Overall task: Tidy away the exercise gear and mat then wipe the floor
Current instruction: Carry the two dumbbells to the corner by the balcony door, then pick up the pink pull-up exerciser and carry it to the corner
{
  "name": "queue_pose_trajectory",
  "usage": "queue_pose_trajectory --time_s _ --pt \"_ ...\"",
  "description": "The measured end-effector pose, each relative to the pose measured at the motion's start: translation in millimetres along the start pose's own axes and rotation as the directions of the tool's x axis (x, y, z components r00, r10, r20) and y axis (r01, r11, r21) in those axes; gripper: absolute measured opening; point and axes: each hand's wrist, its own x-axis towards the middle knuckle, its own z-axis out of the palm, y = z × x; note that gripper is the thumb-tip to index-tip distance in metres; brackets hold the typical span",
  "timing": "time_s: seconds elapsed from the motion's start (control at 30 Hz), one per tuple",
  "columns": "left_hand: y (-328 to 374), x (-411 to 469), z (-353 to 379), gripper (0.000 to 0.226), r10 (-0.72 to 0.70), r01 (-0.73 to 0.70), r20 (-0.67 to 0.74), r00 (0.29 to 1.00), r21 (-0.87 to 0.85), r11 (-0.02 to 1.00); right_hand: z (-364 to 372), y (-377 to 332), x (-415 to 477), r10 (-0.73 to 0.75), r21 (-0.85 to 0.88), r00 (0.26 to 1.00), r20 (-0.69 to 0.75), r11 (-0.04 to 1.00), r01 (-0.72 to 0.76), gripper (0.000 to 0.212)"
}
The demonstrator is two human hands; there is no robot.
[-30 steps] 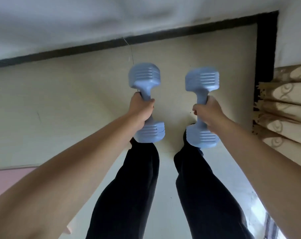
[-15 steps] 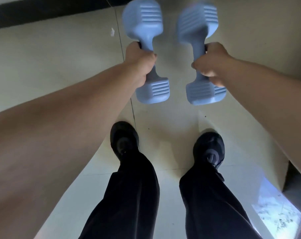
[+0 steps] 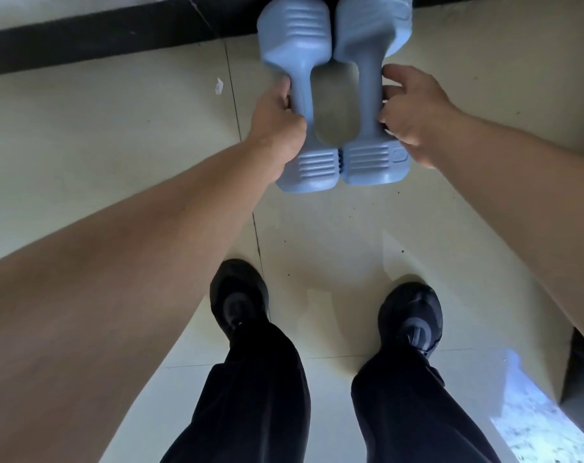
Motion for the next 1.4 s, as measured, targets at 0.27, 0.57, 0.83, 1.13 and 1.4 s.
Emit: queue_pose_trajectory --time_s 0.27,0.57,0.83,1.13,1.4 --pt "24 -67 -28 0.042 0.22 -0.188 -0.019 0.975 0.45 0.873 -5 -20 -59 -0.138 -0.089 0.987 -0.079 0.987 0.131 0.057" --pt "156 -263 -131 0.062 0.61 -0.289 -0.14 0.78 0.784 0.549 -81 -133 -277 -0.592 -0.601 0.797 -0.122 0.683 0.415 0.066" --pt "401 -485 -292 0.062 0.819 -0.196 -0.379 0.431 0.847 0.495 -169 -380 -503 -0.94 -0.738 0.329 -0.086 0.282 0.613 0.071" --pt "420 -743 -424 0.066 0.738 0.017 -0.647 0.19 0.754 0.657 -119 -523 -726 -0.973 -0.645 -0.126 0.192 -0.222 0.731 0.073" --pt "297 -949 -515 0.065 0.655 0.265 -0.753 -0.056 0.622 0.737 2 -507 -911 -0.851 -0.446 -0.433 0.297 -0.525 0.725 0.075"
